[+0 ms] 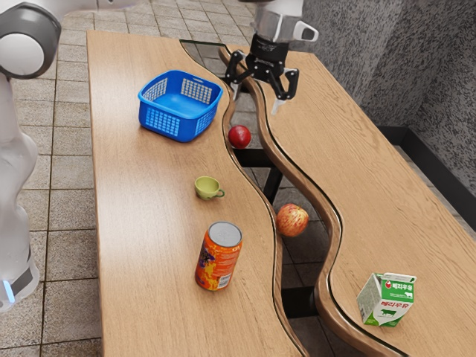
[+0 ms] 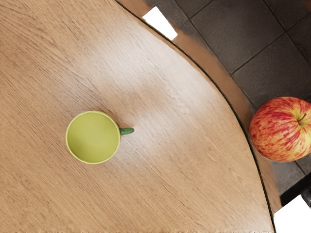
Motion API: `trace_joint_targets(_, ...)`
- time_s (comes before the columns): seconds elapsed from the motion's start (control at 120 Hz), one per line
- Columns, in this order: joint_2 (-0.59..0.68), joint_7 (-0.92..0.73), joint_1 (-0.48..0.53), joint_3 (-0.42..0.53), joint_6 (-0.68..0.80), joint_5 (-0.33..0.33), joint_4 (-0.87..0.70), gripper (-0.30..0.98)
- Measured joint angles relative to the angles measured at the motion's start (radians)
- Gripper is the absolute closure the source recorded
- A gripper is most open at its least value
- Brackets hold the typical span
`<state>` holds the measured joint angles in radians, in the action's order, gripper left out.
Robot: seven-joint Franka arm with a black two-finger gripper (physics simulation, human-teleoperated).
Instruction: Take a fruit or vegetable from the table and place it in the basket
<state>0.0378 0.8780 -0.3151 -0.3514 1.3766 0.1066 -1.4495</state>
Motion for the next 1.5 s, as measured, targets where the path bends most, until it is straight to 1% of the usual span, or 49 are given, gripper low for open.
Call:
trace_joint_targets(0.15, -0.014, 0.010, 0.011, 0.013, -0.009, 0.014, 0.003, 0.00)
trace_joint_targets(0.2, -0.029, 0.016, 0.045, 0.048, -0.001, 0.051, 0.018, 0.00)
trace_joint_targets(0.25, -0.119, 0.023, 0.077, 0.069, 0.012, 0.092, 0.079, 0.00)
trace_joint_targets(0.283, -0.173, 0.024, 0.063, 0.076, 0.020, 0.108, 0.113, 0.00)
trace_joint_targets(0.35, -0.282, 0.022, -0.005, 0.131, 0.034, 0.092, 0.264, 0.00)
trace_joint_targets(0.392, -0.349, 0.021, -0.026, 0.159, 0.047, 0.083, 0.332, 0.00)
trace_joint_targets(0.433, -0.387, 0.019, -0.027, 0.170, 0.066, 0.077, 0.350, 0.00)
trace_joint_targets(0.483, -0.405, 0.017, 0.000, 0.188, 0.102, 0.072, 0.323, 0.00)
trace_joint_targets(0.517, -0.391, 0.014, 0.036, 0.224, 0.131, 0.066, 0.264, 0.00)
trace_joint_targets(0.567, -0.330, 0.010, 0.107, 0.304, 0.183, 0.044, 0.133, 0.00)
trace_joint_targets(0.625, -0.306, 0.006, 0.154, 0.344, 0.231, 0.027, 0.061, 0.00)
trace_joint_targets(0.742, -0.276, -0.001, 0.181, 0.361, 0.301, 0.010, -0.022, 0.00)
trace_joint_targets(0.95, -0.205, -0.010, 0.178, 0.364, 0.413, 0.011, -0.192, 0.00)
trace_joint_targets(1.133, -0.177, -0.010, 0.176, 0.363, 0.474, 0.012, -0.240, 0.00)
trace_joint_targets(1.35, -0.175, -0.011, 0.169, 0.366, 0.520, 0.008, -0.269, 0.00)
trace_joint_targets(1.5, -0.177, -0.079, 0.168, 0.367, 0.545, -0.017, -0.277, 0.00)
